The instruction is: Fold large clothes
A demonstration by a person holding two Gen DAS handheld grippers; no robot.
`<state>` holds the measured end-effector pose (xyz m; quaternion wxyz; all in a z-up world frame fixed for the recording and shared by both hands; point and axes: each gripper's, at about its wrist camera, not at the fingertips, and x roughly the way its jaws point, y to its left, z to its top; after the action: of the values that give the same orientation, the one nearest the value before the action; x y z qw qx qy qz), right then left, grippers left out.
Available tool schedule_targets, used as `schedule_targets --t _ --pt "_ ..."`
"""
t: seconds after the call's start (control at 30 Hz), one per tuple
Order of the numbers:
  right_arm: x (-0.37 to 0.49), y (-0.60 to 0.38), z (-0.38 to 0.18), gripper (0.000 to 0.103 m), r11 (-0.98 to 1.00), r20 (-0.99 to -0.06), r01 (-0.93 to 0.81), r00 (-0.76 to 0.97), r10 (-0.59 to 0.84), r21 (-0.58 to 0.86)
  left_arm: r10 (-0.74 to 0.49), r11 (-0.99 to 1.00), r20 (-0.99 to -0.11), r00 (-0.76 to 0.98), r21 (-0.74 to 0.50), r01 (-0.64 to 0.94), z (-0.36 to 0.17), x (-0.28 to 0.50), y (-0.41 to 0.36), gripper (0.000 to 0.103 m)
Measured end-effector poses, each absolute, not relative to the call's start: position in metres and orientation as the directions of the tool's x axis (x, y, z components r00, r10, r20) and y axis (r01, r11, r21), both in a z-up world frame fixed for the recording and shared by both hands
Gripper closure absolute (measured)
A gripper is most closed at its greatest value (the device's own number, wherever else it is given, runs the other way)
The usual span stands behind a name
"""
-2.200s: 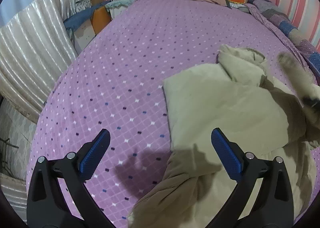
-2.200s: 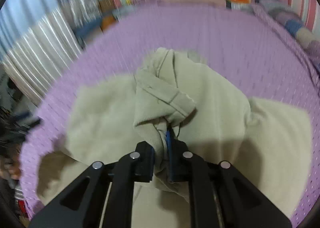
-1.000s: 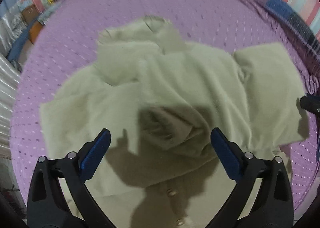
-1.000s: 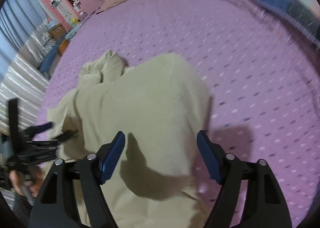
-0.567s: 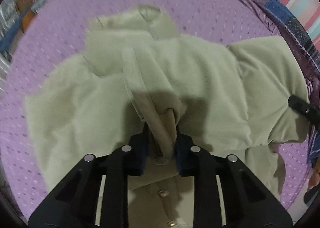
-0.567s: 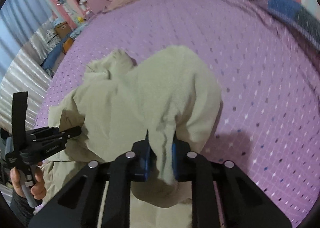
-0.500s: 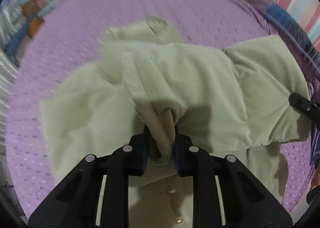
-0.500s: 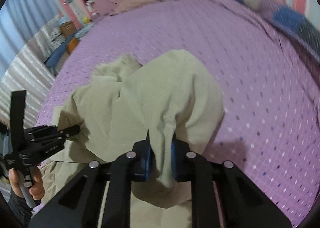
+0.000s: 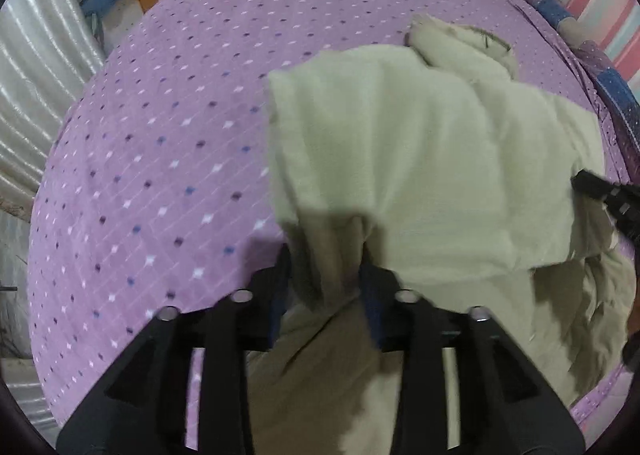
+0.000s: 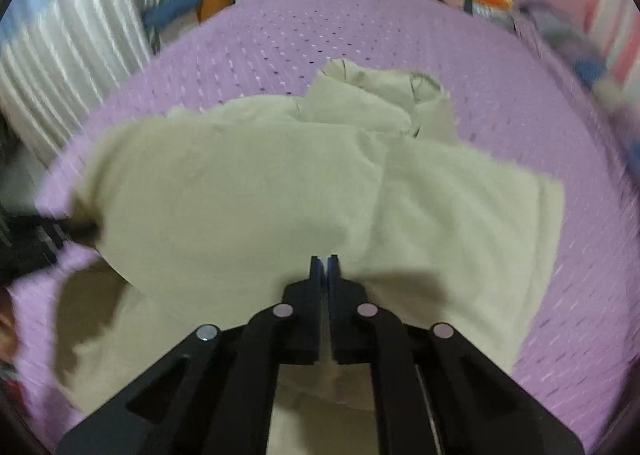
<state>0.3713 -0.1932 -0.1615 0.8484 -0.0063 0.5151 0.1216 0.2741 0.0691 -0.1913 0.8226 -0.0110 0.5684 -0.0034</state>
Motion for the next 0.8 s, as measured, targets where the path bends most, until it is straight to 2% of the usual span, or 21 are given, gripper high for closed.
schedule_targets --t 0.03,0.07,0.1,0.2,0.3,0.37,0.5,0.7,0.8 --pt "0.366 -0.206 -0.154 0.066 0.964 -0.859 -0.206 0.448 0.247 0.170 0.032 0.999 -0.927 0.374 0.027 -0.017 -0.188 0.267 0.073 0.047" --pt "0.362 -0.216 -0.148 0.047 0.965 -0.850 -0.194 0.466 0.247 0.174 0.063 0.998 -0.916 0.395 0.059 -0.024 -0.184 0.261 0.079 0.028" --pt "0.356 -0.225 -0.140 0.026 0.972 -0.839 -0.175 0.496 0.224 0.156 0.087 0.996 -0.907 0.412 0.081 -0.031 -0.182 0.256 0.083 0.025" --pt "0.345 -0.270 -0.120 0.021 0.993 -0.816 -0.102 0.568 0.107 0.059 0.173 0.985 -0.876 0.451 0.158 -0.070 -0.161 0.251 0.101 0.023" --pt "0.346 -0.305 -0.116 0.017 1.000 -0.809 0.008 0.588 -0.011 -0.008 0.187 0.982 -0.847 0.498 0.154 -0.107 -0.137 0.261 0.097 0.008" --pt "0.352 -0.312 -0.116 0.014 0.998 -0.801 0.061 0.596 -0.054 -0.022 0.191 0.982 -0.829 0.526 0.152 -0.116 -0.131 0.269 0.083 0.005" --pt "0.375 -0.302 -0.124 0.003 0.989 -0.764 0.137 0.632 -0.133 -0.059 0.183 0.983 -0.799 0.573 0.161 -0.090 -0.124 0.299 0.048 0.003" --pt "0.428 -0.256 -0.152 0.003 0.954 -0.683 0.262 0.672 -0.287 -0.143 0.208 0.978 -0.773 0.599 0.183 -0.104 -0.146 0.374 -0.007 0.003" --pt "0.463 -0.249 -0.174 0.003 0.955 -0.720 0.267 0.637 -0.276 -0.129 0.206 0.978 -0.766 0.608 0.173 -0.113 -0.165 0.401 -0.010 0.003"
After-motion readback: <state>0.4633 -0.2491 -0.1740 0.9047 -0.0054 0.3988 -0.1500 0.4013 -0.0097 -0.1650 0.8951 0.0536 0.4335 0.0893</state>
